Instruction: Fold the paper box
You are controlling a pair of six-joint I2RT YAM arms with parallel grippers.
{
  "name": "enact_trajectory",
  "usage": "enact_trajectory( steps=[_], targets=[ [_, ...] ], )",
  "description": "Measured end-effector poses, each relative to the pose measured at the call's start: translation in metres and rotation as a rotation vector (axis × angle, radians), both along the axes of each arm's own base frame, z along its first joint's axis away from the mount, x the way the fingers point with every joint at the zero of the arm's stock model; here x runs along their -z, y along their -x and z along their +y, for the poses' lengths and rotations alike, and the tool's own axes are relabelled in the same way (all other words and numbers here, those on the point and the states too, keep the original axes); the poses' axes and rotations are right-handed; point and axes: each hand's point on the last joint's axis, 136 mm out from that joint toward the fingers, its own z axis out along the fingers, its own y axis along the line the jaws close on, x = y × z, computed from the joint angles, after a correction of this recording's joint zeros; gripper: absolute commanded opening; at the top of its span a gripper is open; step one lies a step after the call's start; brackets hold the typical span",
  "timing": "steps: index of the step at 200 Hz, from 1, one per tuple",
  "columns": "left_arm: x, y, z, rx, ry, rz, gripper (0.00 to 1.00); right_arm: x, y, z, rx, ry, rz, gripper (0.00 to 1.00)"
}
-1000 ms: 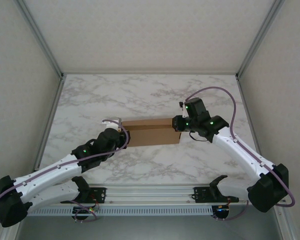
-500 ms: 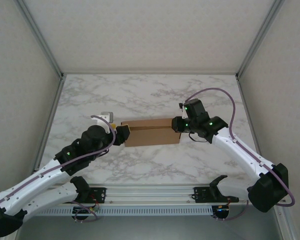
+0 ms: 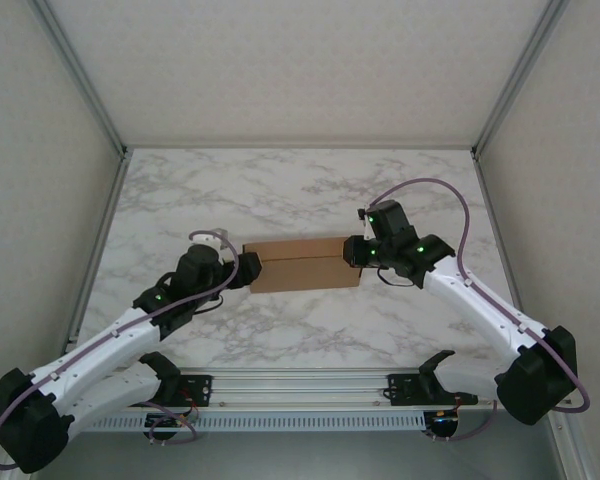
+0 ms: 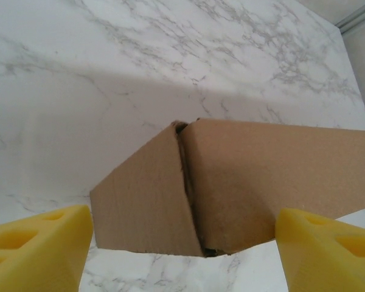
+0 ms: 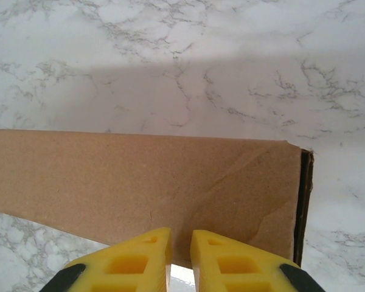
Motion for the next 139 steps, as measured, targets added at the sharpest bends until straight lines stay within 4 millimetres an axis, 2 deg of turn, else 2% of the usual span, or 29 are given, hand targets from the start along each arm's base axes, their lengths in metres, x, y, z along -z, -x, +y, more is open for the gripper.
enact_trajectory(
  steps=[38, 65, 92, 139],
  targets=[
    [0.006, 0.002, 0.0, -0.025, 0.086, -0.007, 0.72, 0.001, 0.0, 0.0, 0.0, 0.001, 0.002, 0.2],
    [0.006, 0.003, 0.0, -0.038, 0.121, -0.008, 0.71, -0.001, 0.002, 0.003, -0.013, -0.004, 0.0, 0.31],
    [0.006, 0.001, 0.004, -0.051, 0.125, -0.007, 0.71, -0.008, 0.004, 0.002, -0.017, -0.002, -0.002, 0.39],
    [0.006, -0.006, 0.01, -0.081, 0.12, -0.003, 0.7, -0.031, 0.004, -0.004, -0.01, 0.01, -0.021, 0.39]
  ],
)
